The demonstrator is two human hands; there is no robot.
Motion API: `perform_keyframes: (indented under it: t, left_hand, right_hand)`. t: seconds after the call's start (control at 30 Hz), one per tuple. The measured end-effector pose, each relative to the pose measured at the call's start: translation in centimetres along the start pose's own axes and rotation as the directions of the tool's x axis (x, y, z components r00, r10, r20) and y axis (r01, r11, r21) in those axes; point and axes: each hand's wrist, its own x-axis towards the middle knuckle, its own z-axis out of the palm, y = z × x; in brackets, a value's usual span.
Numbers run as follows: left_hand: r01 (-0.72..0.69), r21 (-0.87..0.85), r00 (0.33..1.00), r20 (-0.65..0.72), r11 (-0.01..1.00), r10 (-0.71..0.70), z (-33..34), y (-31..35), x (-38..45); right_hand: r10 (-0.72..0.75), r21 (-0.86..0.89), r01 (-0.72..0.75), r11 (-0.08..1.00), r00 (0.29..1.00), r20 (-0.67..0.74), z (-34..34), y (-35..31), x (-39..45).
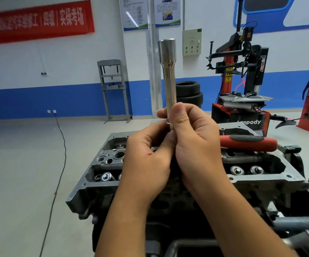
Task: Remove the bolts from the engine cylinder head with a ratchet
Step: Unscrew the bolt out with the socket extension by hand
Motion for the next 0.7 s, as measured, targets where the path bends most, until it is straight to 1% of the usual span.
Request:
perform_keyframes:
  t: [0.03, 0.1, 0.17, 0.23, 0.27, 0.3, 0.4, 0.47, 0.63, 0.7]
  left_hand:
    - [0.006, -0.010, 1.000, 0.014, 1.000, -0.005, 0.00, 0.01, 0.05]
    - [0.000, -0.010, 1.000, -0.023, 1.000, -0.001, 0.08, -0.12, 0.17]
    - [-0.001, 0.007, 0.992, -0.125, 1.000, 0.002, 0.27, -0.35, 0.21]
    - [0.006, 0.054, 0.977, -0.211, 0.999, 0.006, 0.41, -0.57, 0.13]
    - [-0.007, 0.076, 0.975, -0.219, 0.997, 0.023, 0.43, -0.61, 0.11]
    - [-0.026, 0.081, 0.979, -0.198, 0.996, 0.041, 0.40, -0.53, 0.06]
    - [-0.047, 0.023, 0.996, -0.071, 0.999, 0.049, 0.24, -0.17, 0.04]
    - [-0.034, -0.013, 0.998, -0.045, 0.999, 0.033, 0.22, -0.10, 0.08]
    - [0.001, 0.034, 0.980, -0.199, 0.999, 0.006, 0.41, -0.37, 0.01]
    - [0.008, 0.047, 0.980, -0.197, 0.999, 0.002, 0.34, -0.45, 0.01]
  right_hand:
    - [0.005, 0.006, -0.005, 1.000, 1.000, -0.003, 0.04, 0.02, 0.03]
    - [0.023, 0.045, -0.023, 0.999, 1.000, -0.006, 0.09, 0.01, 0.03]
    - [0.029, 0.074, -0.029, 0.997, 1.000, 0.000, 0.06, -0.06, -0.02]
    - [0.022, 0.063, -0.021, 0.998, 1.000, -0.002, -0.04, -0.07, -0.09]
    - [0.023, 0.058, -0.023, 0.998, 1.000, -0.007, -0.07, -0.07, -0.12]
    - [0.024, 0.056, -0.023, 0.998, 1.000, -0.012, -0.10, -0.05, -0.12]
    - [0.020, 0.038, -0.019, 0.999, 1.000, -0.013, -0.02, 0.00, -0.03]
    - [0.024, 0.029, -0.024, 0.999, 1.000, -0.015, 0.11, -0.03, -0.02]
    - [0.023, 0.058, -0.022, 0.998, 1.000, -0.003, -0.03, 0.02, -0.14]
    - [0.019, 0.049, -0.018, 0.999, 1.000, -0.018, -0.15, 0.07, -0.16]
